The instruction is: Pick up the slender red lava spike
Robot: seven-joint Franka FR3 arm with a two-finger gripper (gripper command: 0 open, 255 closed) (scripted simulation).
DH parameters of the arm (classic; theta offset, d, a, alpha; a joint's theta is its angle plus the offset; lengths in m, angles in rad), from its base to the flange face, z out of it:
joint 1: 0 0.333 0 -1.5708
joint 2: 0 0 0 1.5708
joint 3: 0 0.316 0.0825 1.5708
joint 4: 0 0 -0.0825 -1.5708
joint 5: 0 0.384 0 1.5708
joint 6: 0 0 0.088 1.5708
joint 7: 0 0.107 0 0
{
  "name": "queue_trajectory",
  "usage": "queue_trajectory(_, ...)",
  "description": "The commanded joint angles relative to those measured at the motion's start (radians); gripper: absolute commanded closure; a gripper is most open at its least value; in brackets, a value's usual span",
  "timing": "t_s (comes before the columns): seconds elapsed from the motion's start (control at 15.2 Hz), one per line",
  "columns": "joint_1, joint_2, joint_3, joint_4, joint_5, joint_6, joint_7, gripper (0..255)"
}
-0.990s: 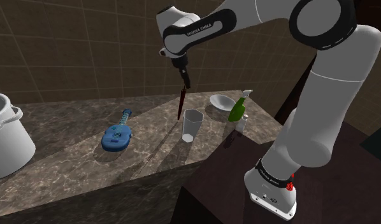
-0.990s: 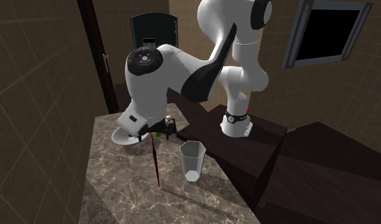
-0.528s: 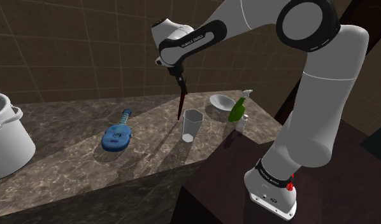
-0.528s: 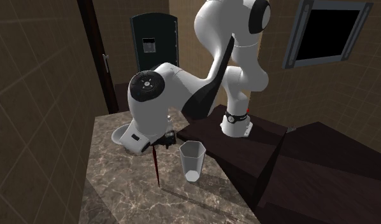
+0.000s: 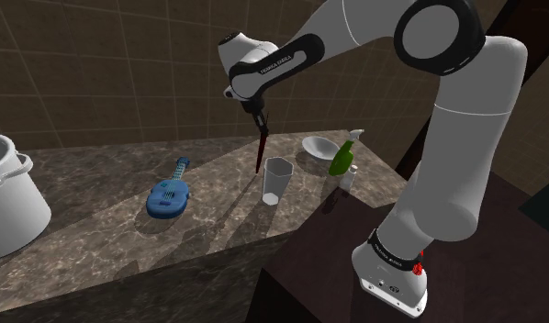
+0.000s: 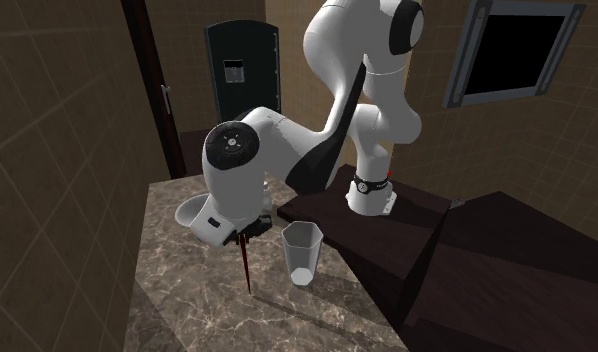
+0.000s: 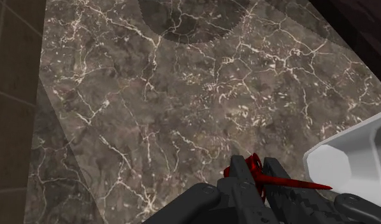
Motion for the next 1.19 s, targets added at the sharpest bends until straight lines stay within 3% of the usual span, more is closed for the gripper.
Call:
queue_trajectory(0.0, 0.000, 0.000, 0.000, 0.000, 0.000, 0.000, 0.000, 255)
queue_trajectory(0.26, 0.001, 0.001, 0.000, 0.002, 0.000, -0.002, 0.001, 255)
queue_trajectory(1.12, 0.007, -0.073, 0.002, 0.078, 0.009, -0.145, -0.047, 255)
